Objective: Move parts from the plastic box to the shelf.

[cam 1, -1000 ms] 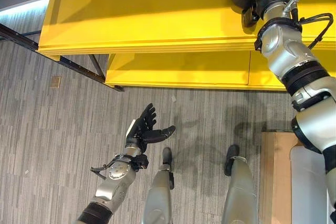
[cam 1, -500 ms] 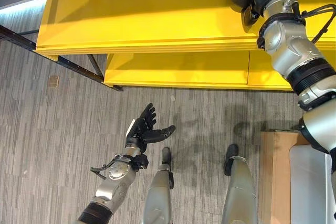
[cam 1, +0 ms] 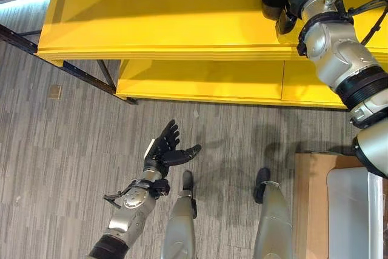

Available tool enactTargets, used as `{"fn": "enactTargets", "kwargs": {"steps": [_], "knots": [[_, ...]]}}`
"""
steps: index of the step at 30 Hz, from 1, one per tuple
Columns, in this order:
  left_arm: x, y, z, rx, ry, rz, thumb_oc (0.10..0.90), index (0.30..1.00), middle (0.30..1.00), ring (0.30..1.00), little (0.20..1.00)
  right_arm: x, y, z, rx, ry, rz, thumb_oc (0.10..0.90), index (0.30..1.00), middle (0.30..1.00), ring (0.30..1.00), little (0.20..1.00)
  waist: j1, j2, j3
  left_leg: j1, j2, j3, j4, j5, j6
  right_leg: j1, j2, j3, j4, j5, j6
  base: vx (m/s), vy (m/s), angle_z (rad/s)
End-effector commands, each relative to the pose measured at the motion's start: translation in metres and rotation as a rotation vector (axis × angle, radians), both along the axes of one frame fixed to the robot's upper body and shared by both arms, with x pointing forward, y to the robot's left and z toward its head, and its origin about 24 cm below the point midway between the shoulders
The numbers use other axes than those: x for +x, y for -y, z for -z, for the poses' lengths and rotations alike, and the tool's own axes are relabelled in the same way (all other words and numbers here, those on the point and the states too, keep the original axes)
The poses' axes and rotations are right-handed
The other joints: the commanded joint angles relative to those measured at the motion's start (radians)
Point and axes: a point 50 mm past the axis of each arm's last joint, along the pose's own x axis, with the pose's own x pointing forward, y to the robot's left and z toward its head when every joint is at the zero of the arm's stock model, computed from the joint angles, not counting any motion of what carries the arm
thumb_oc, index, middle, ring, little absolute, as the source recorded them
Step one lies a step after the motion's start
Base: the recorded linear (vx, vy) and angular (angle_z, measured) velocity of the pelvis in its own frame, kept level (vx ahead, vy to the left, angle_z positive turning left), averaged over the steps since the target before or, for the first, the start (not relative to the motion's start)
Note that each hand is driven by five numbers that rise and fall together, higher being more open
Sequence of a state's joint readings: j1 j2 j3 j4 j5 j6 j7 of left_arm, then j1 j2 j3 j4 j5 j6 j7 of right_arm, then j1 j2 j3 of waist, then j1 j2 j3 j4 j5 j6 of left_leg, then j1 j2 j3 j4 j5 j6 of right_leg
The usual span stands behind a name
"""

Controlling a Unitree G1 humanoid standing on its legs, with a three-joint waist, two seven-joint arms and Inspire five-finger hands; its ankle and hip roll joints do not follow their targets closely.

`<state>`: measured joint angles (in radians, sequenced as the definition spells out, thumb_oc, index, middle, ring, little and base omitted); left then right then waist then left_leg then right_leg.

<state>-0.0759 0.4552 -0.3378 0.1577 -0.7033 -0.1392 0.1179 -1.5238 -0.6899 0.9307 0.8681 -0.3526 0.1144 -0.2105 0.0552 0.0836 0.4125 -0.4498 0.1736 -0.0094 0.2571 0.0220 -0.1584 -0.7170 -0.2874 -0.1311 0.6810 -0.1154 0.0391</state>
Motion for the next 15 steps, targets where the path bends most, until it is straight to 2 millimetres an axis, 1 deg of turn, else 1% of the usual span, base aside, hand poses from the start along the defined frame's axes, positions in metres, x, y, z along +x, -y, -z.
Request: {"fn": "enactTargets", "kwargs": {"steps": [1, 7, 15], "knots": [[0.0042, -0.0246, -0.0379, 0.014, 0.188, -0.035, 0.9, 1.0, 1.0, 1.0, 1.0, -0.0432, -0.03, -0.1026, -0.082, 0.32, -0.09, 0.9, 1.0, 1.0, 1.0, 1.0, 0.017, -0.046, -0.026, 0.06, 0.033, -0.02, 0.13, -0.161, 0.013, 0.096, 0.007, 0.062, -0.16, 0.073, 0.09, 0.0, 0.0, 0.0], [0.0034, -0.026, -0.0371, 0.01, 0.184, -0.04, 0.9, 1.0, 1.0, 1.0, 1.0, -0.0439, -0.0287, -0.1042, -0.093, 0.315, -0.084, 0.9, 1.0, 1.0, 1.0, 1.0, 0.016, -0.049, -0.031, 0.062, 0.035, -0.02, 0.131, -0.161, 0.013, 0.097, 0.009, 0.06, -0.158, 0.07, 0.089, 0.0, 0.0, 0.0], [0.0036, -0.0289, -0.0369, 0.016, 0.182, -0.047, 0.9, 1.0, 1.0, 1.0, 1.0, -0.0461, -0.0331, -0.1054, -0.092, 0.321, -0.106, 0.9, 1.0, 1.0, 1.0, 1.0, 0.014, -0.056, -0.036, 0.067, 0.035, -0.02, 0.131, -0.16, 0.014, 0.103, 0.014, 0.062, -0.164, 0.074, 0.088, 0.0, 0.0, 0.0]]}}
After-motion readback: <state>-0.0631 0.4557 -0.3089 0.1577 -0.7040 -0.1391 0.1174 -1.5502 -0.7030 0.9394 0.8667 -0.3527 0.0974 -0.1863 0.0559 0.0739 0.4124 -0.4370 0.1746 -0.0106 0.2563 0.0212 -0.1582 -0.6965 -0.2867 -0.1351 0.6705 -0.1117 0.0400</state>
